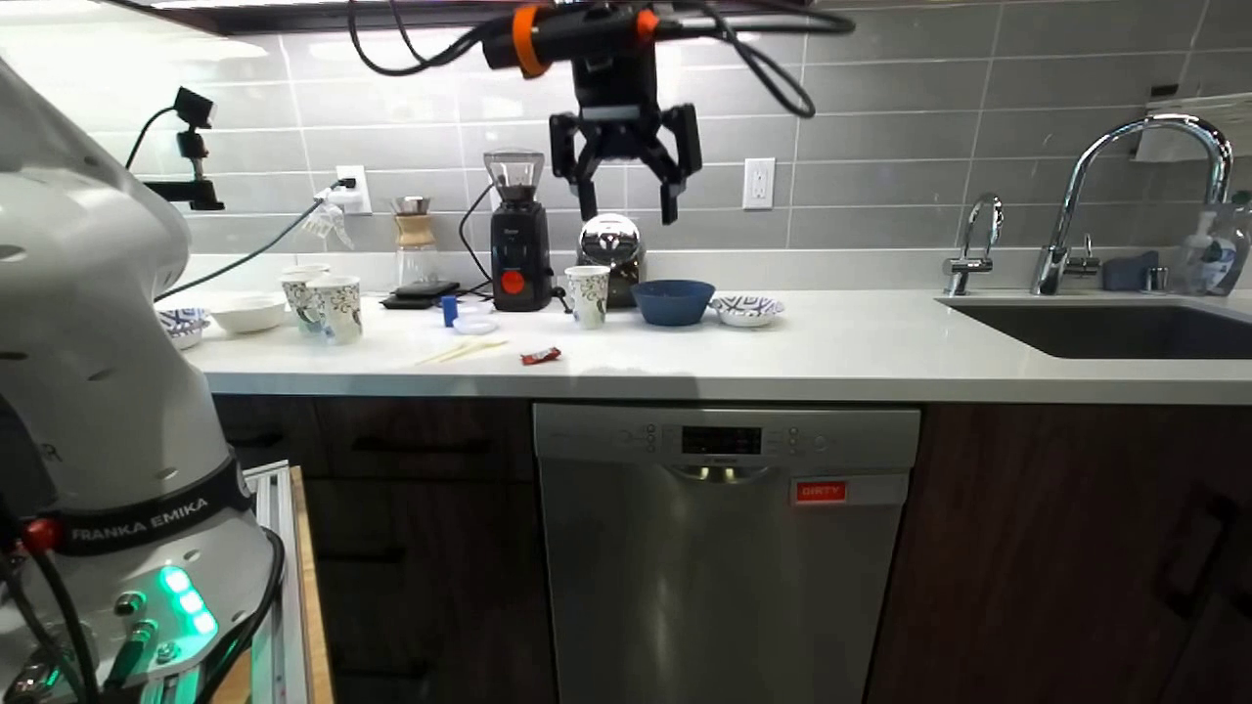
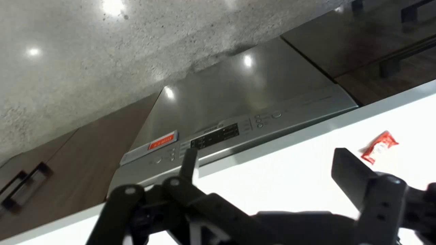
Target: Press a button on the dishwasher
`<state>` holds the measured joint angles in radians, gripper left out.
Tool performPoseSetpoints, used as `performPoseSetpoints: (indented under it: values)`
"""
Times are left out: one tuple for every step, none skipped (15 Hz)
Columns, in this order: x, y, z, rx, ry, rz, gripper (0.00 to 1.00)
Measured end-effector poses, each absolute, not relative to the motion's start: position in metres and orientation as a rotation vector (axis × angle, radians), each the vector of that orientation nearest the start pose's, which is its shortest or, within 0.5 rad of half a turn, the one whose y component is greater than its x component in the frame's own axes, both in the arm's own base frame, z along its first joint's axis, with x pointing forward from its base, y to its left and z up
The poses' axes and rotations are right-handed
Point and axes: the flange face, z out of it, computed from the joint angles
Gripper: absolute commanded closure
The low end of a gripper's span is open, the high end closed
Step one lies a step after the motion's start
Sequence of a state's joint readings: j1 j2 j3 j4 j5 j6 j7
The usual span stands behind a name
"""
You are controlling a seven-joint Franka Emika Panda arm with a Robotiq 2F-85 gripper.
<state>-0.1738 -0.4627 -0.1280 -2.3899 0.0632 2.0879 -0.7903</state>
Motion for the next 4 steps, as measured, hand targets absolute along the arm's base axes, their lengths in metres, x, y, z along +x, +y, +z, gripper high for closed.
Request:
performPoseSetpoints:
  values:
    - [0.4004, -0.1292, 0.5145, -3.026, -0.738, -0.358, 0.00]
    - [0.3952, -0.1300, 0.5209, -3.026, -0.745, -0.389, 0.00]
    - [0.3919, -0.1300, 0.5228, -3.025, -0.749, -0.403, 0.00]
    - [0.3908, -0.1294, 0.5227, -3.025, -0.753, -0.408, 0.00]
